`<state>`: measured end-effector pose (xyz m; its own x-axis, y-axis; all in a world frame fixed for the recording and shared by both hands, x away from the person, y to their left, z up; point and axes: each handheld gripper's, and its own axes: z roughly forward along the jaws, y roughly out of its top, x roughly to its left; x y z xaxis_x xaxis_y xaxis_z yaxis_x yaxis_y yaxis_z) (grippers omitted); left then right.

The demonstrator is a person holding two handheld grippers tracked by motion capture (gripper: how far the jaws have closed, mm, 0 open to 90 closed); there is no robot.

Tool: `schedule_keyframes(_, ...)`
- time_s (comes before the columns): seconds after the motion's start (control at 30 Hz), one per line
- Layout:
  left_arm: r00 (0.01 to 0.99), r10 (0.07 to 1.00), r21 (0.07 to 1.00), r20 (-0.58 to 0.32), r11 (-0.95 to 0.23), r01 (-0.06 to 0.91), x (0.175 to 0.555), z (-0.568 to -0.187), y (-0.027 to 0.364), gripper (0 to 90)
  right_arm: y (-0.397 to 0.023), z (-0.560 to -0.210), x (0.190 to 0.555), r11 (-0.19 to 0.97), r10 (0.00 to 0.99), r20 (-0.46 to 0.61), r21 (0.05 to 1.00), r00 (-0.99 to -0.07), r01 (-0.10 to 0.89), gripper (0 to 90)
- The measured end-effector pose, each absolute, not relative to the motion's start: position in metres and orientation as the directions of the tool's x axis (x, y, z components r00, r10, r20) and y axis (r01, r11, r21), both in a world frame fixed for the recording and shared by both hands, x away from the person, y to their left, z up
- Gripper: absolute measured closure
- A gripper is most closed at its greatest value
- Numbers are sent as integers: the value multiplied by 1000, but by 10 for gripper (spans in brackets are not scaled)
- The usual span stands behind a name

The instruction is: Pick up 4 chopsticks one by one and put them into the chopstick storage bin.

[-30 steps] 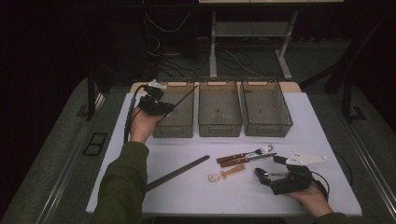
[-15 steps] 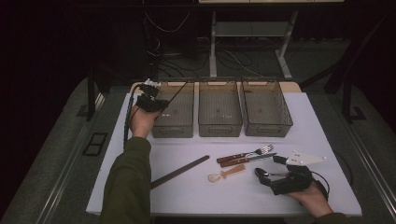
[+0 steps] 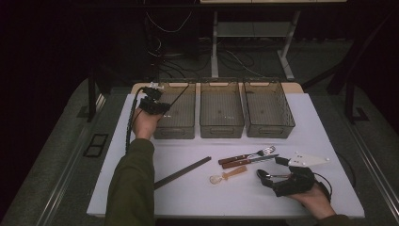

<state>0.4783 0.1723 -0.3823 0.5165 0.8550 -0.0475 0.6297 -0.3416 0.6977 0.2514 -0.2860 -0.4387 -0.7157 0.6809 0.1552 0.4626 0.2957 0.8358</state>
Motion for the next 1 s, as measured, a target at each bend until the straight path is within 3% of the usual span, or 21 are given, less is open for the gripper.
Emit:
schedule_keyframes(0.17, 528, 849, 700, -29, -360, 617, 477, -381, 171, 716, -286, -439, 251, 296, 681, 155, 836, -716, 462, 11)
schedule_keyframes(0.53, 615, 788, 719, -39, -405, 565, 465, -367, 169, 514, -285, -439, 251, 300, 680, 150, 836, -718, 459, 11)
schedule_keyframes(1.0, 720, 693, 757, -44, -447, 477, 424, -354, 162, 353, -286, -439, 251, 299, 682, 153, 834, -715, 464, 11)
